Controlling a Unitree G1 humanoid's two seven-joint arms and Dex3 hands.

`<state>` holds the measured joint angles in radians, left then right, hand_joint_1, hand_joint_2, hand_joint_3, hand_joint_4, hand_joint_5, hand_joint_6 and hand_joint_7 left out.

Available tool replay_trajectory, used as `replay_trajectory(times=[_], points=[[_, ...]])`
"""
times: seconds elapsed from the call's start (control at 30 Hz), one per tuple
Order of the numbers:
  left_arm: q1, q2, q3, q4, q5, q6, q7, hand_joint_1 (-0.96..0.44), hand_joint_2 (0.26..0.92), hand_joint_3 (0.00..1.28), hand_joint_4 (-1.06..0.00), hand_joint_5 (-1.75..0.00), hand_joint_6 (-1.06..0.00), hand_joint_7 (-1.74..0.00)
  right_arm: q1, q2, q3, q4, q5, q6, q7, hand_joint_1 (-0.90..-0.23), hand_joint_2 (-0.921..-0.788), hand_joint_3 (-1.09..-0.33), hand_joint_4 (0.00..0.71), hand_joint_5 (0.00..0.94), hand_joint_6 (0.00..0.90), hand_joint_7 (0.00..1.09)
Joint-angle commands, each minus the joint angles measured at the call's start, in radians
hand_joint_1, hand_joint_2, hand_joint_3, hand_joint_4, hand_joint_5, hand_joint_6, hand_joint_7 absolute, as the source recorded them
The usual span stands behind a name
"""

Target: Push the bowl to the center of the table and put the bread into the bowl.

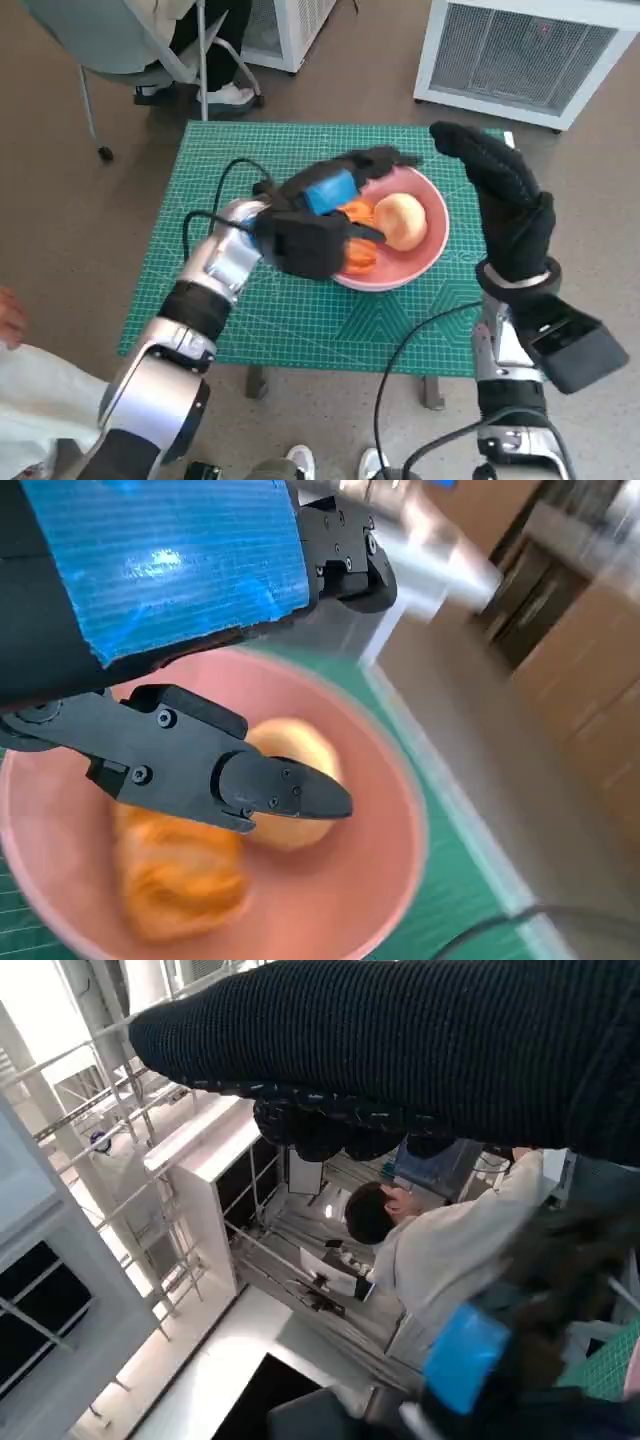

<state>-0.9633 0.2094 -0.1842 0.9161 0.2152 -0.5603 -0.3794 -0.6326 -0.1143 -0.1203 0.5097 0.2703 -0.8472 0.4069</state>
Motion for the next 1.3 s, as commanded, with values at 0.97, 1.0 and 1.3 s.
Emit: replay_trajectory(times=[0.97, 1.0, 1.3], points=[[0.357, -0.095, 0.236, -0.578, -0.288, -0.120, 0.228, -0.52, 0.921, 0.47, -0.24, -0.01, -0.18, -0.33, -0.096, 0.025, 0.007, -0.070, -0.067, 0.065, -0.132, -0.570, -0.921, -0.771, 0.240, 0.228, -0.001, 0.79], [0.359, -0.094, 0.236, -0.583, -0.292, -0.117, 0.223, -0.51, 0.921, 0.47, -0.24, -0.01, -0.18, -0.33, -0.096, 0.025, 0.007, -0.071, -0.066, 0.067, -0.131, -0.572, -0.921, -0.770, 0.240, 0.226, -0.001, 0.79], [0.383, -0.087, 0.223, -0.648, -0.329, -0.065, 0.160, -0.50, 0.921, 0.47, -0.23, 0.00, -0.18, -0.32, -0.095, 0.027, 0.012, -0.098, -0.064, 0.084, -0.130, -0.576, -0.921, -0.760, 0.246, 0.214, -0.001, 0.79]])
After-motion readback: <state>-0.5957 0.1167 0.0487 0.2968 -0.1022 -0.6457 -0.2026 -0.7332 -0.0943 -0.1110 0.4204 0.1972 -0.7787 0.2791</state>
